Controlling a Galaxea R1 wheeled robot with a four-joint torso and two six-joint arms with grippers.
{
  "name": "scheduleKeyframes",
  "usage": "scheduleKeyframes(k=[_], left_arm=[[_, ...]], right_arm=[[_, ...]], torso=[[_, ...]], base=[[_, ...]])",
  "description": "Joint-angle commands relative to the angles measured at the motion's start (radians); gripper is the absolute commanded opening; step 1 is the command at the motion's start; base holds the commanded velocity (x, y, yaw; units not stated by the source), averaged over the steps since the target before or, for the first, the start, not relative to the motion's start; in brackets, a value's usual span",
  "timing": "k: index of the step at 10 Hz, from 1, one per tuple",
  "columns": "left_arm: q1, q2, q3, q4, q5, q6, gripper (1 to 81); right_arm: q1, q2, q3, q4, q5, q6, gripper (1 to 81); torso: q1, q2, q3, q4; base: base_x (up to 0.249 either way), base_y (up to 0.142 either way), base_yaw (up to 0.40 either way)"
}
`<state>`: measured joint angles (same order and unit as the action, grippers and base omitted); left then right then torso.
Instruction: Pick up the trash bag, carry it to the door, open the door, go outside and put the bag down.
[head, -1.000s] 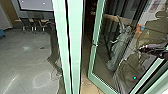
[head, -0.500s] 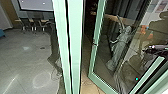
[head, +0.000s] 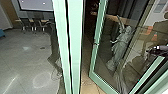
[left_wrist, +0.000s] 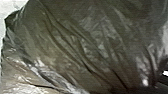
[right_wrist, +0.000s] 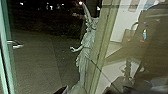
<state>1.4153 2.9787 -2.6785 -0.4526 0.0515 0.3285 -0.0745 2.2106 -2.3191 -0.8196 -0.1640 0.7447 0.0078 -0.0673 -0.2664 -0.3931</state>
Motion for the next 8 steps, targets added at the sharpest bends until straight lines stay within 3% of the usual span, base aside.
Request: scheduleKeyframes(k=[1,3,5,8], left_arm=[[-0.032,0.011,0.005,-0.003,0.077,0.007,1.0],[-0.032,0.014,0.005,-0.003,0.077,0.007,1.0],[-0.031,0.013,0.005,-0.003,0.077,0.009,1.0],[-0.032,0.013,0.005,-0.003,0.077,0.007,1.0]], right_arm=[[0.186,-0.173,-0.051,-0.05,-0.175,-0.005,81.1],[0.192,-0.21,0.012,-0.049,-0.204,-0.007,81.1],[0.175,-0.184,0.035,-0.029,-0.215,-0.005,81.1],[0.086,0.003,0.02,0.056,-0.264,-0.004,81.1]], torso=[[0.0,0.0,0.0,0.0],[0.0,0.0,0.0,0.0],[0.001,0.0,0.0,0.001],[0.001,0.0,0.0,0.001]], base=[[0.0,0.0,0.0],[0.0,0.0,0.0],[0.0,0.0,0.0],[0.0,0.0,0.0]])
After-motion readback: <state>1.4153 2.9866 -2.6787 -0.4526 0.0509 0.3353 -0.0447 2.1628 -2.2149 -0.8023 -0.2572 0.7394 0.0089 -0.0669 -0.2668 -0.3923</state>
